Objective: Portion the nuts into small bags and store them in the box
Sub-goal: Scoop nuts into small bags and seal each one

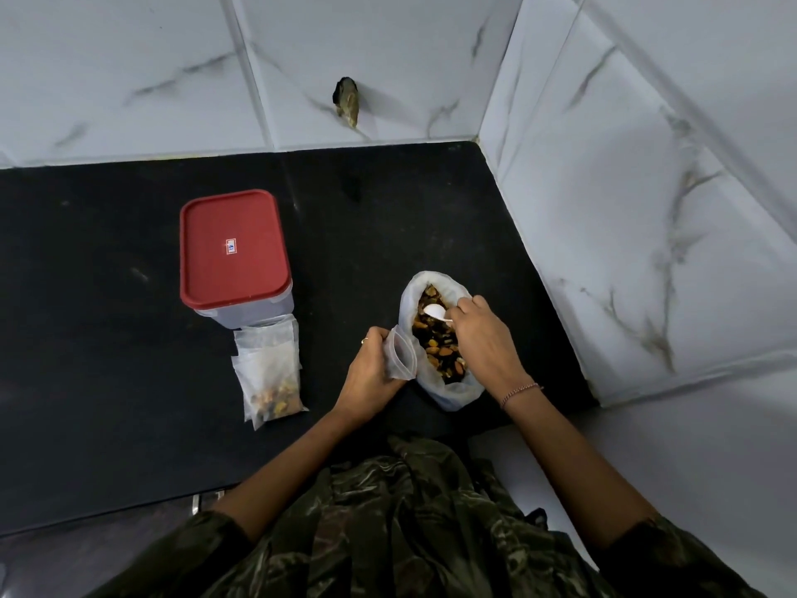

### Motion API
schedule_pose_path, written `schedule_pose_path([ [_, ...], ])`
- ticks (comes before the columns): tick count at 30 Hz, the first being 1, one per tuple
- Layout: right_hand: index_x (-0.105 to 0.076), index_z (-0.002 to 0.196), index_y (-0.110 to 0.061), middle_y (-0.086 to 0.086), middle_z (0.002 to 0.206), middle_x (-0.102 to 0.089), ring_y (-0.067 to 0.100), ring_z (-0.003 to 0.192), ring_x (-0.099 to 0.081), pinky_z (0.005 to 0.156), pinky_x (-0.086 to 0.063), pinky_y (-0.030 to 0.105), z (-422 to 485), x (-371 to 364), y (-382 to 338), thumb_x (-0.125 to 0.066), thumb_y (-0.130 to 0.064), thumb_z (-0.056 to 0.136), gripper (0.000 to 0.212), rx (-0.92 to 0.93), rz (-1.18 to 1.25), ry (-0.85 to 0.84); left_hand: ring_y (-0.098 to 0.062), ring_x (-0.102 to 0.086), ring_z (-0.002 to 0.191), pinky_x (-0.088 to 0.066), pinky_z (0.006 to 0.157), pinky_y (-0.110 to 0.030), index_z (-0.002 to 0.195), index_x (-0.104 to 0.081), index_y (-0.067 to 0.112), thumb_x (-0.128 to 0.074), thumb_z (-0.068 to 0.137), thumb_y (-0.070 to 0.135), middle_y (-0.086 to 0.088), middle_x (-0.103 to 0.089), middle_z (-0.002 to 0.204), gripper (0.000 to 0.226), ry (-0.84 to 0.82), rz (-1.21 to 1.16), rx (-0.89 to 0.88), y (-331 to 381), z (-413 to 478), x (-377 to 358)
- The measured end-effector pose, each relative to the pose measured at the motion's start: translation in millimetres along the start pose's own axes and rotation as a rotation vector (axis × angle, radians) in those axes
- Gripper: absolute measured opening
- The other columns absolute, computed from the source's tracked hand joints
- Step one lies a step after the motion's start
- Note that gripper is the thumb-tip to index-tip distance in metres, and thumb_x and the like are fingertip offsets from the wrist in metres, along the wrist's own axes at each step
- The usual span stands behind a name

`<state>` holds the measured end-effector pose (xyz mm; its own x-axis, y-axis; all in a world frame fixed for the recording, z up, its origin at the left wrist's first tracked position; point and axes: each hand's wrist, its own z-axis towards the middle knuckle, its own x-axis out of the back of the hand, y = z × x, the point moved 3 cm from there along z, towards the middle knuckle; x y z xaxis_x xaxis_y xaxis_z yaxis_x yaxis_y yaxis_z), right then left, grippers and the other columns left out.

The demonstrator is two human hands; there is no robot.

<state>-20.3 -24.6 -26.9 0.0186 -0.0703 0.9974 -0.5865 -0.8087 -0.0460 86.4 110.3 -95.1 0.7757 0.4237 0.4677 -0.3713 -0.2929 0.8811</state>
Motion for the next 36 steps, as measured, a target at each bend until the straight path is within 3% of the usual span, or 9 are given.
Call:
schedule_pose_path([
  [4, -0.059, 0.118, -0.014, 0.001, 0.114, -0.055, 0.013, 0.104, -0.049, 0.079, -0.048, 0.023, -12, -3, 4, -0.055, -0.016, 0.092, 0.027, -0.017, 0.037, -0.017, -0.002, -0.053, 0.093, -0.049, 0.076, -0.022, 0.11, -0.043, 0.017, -0.078, 0.076, 0.021, 0.016, -0.047, 0.1, 0.049, -0.014, 0.015, -0.019, 0, -1, 0],
  [8, -0.064, 0.112, -0.014, 0.004, 0.106, -0.062, 0.016, 0.094, -0.058, 0.075, -0.047, 0.024, -9, 0, 7, -0.047, -0.019, 0.096, 0.024, -0.2, 0.199, -0.005, -0.003, -0.054, 0.094, -0.048, 0.077, -0.018, 0.109, -0.04, 0.023, -0.078, 0.077, 0.021, 0.013, -0.048, 0.102, 0.049, -0.02, 0.02, -0.019, 1, -1, 1],
  [16, -0.065, 0.113, -0.014, 0.005, 0.109, -0.063, 0.011, 0.085, -0.054, 0.071, -0.042, 0.024, 2, -12, 7, -0.049, -0.027, 0.096, 0.027, -0.566, 0.674, -0.286, -0.005, -0.056, 0.094, -0.049, 0.075, -0.019, 0.107, -0.04, 0.026, -0.075, 0.08, 0.021, 0.006, -0.053, 0.107, 0.045, -0.061, 0.044, -0.005, 3, 1, -3],
  [18, -0.065, 0.113, -0.014, 0.004, 0.109, -0.063, 0.012, 0.086, -0.055, 0.073, -0.045, 0.024, 0, -13, 2, -0.048, -0.026, 0.096, 0.026, -0.658, 0.822, -0.265, -0.006, -0.055, 0.098, -0.05, 0.08, -0.023, 0.108, -0.041, 0.025, -0.075, 0.08, 0.02, 0.003, -0.053, 0.11, 0.044, -0.081, 0.06, -0.039, 4, 0, -3],
  [22, -0.063, 0.115, -0.014, -0.003, 0.091, -0.058, 0.006, 0.074, -0.056, 0.057, -0.043, 0.017, -8, -19, -11, -0.047, -0.025, 0.098, 0.026, -0.859, 1.111, -0.19, -0.008, -0.052, 0.099, -0.043, 0.09, -0.025, 0.107, -0.042, 0.024, -0.075, 0.079, 0.017, 0.009, -0.049, 0.106, 0.044, -0.098, 0.084, -0.08, 9, 0, -4],
  [24, -0.063, 0.116, -0.016, -0.003, 0.089, -0.058, 0.007, 0.066, -0.054, 0.056, -0.044, 0.018, -10, -21, -12, -0.048, -0.025, 0.097, 0.025, -0.916, 1.188, -0.173, -0.006, -0.052, 0.096, -0.046, 0.085, -0.023, 0.105, -0.041, 0.024, -0.075, 0.079, 0.018, 0.008, -0.049, 0.107, 0.044, -0.086, 0.086, -0.074, 10, 0, -2],
  [27, -0.064, 0.113, -0.012, -0.002, 0.082, -0.058, 0.007, 0.06, -0.055, 0.057, -0.048, 0.02, -14, -21, -9, -0.05, -0.023, 0.097, 0.024, -0.955, 1.237, -0.116, -0.005, -0.054, 0.091, -0.049, 0.075, -0.023, 0.105, -0.045, 0.019, -0.076, 0.078, 0.019, 0.004, -0.054, 0.103, 0.04, -0.043, 0.05, -0.043, 10, -1, 2],
  [33, -0.066, 0.107, -0.008, 0.001, 0.081, -0.061, 0.007, 0.063, -0.058, 0.053, -0.047, 0.018, -29, -14, 6, -0.053, -0.021, 0.095, 0.022, -0.933, 1.228, 0.015, -0.013, -0.051, 0.105, -0.047, 0.086, -0.033, 0.116, -0.052, 0.016, -0.079, 0.07, 0.039, 0.001, -0.055, 0.113, 0.058, 0.194, 0.257, -0.096, 16, -5, 18],
  [36, -0.065, 0.108, -0.006, 0.002, 0.078, -0.059, 0.01, 0.067, -0.057, 0.064, -0.054, 0.025, -35, -12, 9, -0.053, -0.019, 0.095, 0.021, -0.965, 1.362, 0.035, -0.011, -0.05, 0.105, -0.049, 0.086, -0.037, 0.116, -0.049, 0.019, -0.08, 0.069, 0.038, 0.005, -0.054, 0.113, 0.059, 0.217, 0.176, -0.069, 18, -3, 22],
])
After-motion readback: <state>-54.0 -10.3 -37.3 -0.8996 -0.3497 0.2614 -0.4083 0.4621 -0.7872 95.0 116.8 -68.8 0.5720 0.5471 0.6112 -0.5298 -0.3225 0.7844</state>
